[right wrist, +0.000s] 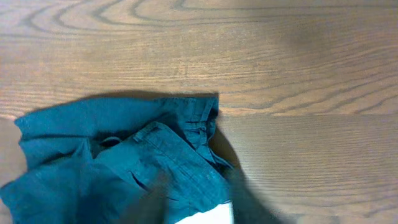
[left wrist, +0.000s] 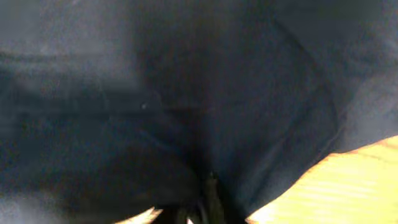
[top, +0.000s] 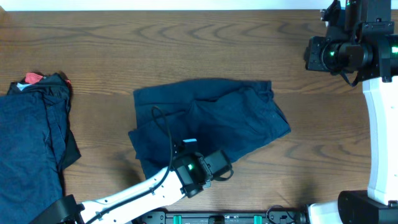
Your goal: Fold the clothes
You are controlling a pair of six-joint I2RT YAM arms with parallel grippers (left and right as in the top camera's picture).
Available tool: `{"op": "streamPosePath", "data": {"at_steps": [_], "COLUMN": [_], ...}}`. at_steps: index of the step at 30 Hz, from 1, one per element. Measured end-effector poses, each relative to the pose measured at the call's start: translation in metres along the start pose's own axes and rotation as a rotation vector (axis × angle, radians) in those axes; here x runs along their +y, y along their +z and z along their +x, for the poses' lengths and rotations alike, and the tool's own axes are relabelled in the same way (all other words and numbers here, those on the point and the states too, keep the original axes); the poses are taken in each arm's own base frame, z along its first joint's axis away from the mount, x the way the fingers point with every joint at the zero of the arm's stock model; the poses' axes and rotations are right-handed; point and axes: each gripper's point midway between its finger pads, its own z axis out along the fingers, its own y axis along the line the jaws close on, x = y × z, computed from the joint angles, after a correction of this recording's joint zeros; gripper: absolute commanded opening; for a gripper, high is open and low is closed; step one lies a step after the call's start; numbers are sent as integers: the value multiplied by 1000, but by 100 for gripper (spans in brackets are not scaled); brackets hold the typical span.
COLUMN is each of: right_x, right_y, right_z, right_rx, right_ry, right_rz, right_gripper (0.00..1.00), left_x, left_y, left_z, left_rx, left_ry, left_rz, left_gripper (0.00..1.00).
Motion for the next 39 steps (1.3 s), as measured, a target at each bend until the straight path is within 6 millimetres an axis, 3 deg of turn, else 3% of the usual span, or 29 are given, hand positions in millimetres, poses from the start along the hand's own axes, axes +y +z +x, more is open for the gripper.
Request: {"op": "streamPosePath", "data": {"at_steps": [1,2,5,8,11,16,21,27,32,39], "right_x": [1,2,2,2,1,-3,-10,-22,-27,-23], "right_y": [0,0,0,0,0,4,29,71,81,87], "right_z": [1,2,4,4,4,5,23,59,73,81], "right_rx": [2,7,14,15,14,22,107,259,309,329], "right_ry": [-7,-15,-26,-29,-35,-34,-36,-30,-38,-62], "right_rz": [-1,-2,-4,-3,4,25,45,68,76,74], "right_gripper": [56,58,50,56,56,57,63,65,70,70], "left_x": [2,3,6,11,20,48,73,98,115,110], "left_y": [0,0,-2,-7,-12,-11,-7,-6,6,38], "left_z": [0,-1,-9,-23,-40,-81,-118,-153,-158,-143], "left_rx": [-3,-6,-33,-76,-120,-172,-191,-188,-98,112], "left_ry": [-17,-27,-53,-68,-101,-231,-327,-471,-587,-664], "left_rz": [-6,-9,-8,-1,1,-26,-13,75,133,200], "left_gripper": [58,59,57,61,70,71,75,77,80,82]}}
